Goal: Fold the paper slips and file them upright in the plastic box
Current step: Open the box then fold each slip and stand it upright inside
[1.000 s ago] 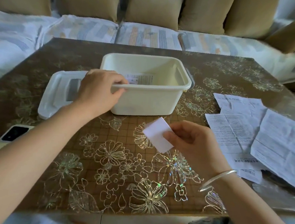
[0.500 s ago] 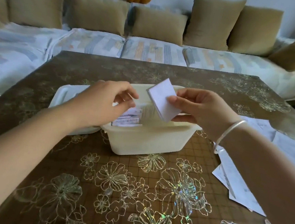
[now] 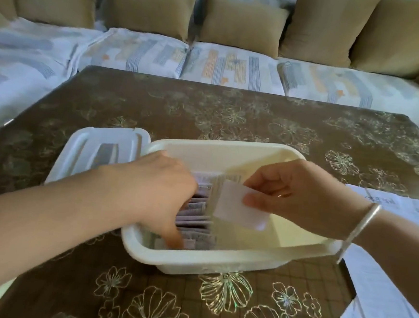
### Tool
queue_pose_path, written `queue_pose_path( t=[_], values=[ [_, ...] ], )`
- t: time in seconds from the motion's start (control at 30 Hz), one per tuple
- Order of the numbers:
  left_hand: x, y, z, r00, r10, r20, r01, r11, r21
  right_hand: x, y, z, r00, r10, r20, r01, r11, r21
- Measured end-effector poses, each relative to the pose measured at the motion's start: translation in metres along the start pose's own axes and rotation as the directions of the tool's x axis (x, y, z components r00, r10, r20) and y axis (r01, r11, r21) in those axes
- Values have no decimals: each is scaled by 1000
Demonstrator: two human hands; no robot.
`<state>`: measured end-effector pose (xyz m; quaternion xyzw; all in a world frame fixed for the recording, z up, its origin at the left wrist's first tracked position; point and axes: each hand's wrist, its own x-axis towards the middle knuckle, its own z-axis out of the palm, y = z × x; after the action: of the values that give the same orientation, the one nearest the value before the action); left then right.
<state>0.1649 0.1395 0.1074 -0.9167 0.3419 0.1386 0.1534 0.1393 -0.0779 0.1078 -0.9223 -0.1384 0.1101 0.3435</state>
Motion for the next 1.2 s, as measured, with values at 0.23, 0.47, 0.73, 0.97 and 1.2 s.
queue_pose_path(
  t=[0.23, 0.47, 0.73, 0.97, 1.2],
  values=[
    [9, -2, 5, 996, 13, -94, -7, 998, 62, 23, -7, 4, 989, -28, 142, 30, 999, -11],
    [10, -6, 10, 993, 8, -119, -2, 999, 49, 30, -27, 20, 944, -21, 330, 105, 965, -239],
    [8, -13, 6, 997, 18, -73, -24, 996, -82, 34, -47, 54, 897, -1, 442, 266, 799, -540],
    [-12, -32, 13, 877, 26, -480, -135, 972, -193, 37, -59, 61, 889, -106, 445, 399, 654, -643],
    [-25, -31, 25, 658, -78, -749, 18, 996, -87, 47, -59, 66, 928, -184, 323, 361, 652, -667]
  ],
)
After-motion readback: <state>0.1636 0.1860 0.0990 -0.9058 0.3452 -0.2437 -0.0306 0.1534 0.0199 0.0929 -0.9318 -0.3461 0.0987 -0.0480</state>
